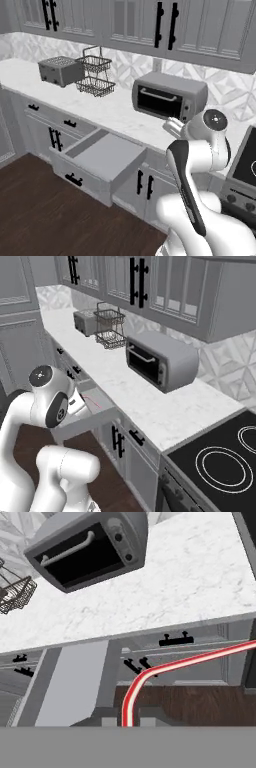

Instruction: Take a straw from the drawer in front and place it inside the glass cup on the dining counter.

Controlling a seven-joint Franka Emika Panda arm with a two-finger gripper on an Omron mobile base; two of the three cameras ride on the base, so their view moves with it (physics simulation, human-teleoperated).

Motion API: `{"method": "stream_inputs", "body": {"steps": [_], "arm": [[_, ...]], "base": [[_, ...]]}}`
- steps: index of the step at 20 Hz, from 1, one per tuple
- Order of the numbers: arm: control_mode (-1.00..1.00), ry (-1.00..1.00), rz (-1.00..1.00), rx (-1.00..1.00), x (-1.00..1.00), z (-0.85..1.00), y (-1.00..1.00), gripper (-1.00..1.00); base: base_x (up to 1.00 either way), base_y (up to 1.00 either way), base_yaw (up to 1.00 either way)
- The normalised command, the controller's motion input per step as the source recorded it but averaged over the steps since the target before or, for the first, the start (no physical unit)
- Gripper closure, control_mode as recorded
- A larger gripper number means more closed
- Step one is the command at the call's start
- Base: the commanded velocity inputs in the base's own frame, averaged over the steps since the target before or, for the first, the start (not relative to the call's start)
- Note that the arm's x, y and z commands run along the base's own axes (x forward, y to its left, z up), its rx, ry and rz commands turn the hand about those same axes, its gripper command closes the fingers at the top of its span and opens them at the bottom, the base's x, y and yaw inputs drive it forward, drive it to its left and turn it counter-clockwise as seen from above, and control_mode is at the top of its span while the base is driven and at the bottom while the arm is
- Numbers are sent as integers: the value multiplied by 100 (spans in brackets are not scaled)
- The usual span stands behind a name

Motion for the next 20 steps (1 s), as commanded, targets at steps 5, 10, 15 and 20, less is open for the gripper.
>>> {"method": "stream_inputs", "body": {"steps": [5, 10, 15, 20], "arm": [[100, 0, 0, 0, 0, 0, 0, 100], [100, 0, 0, 0, 0, 0, 0, 100], [100, 0, 0, 0, 0, 0, 0, 100], [100, 0, 0, 0, 0, 0, 0, 100]], "base": [[-4, 10, 70], [0, 17, 69], [0, 27, 62], [-7, 34, 57]]}}
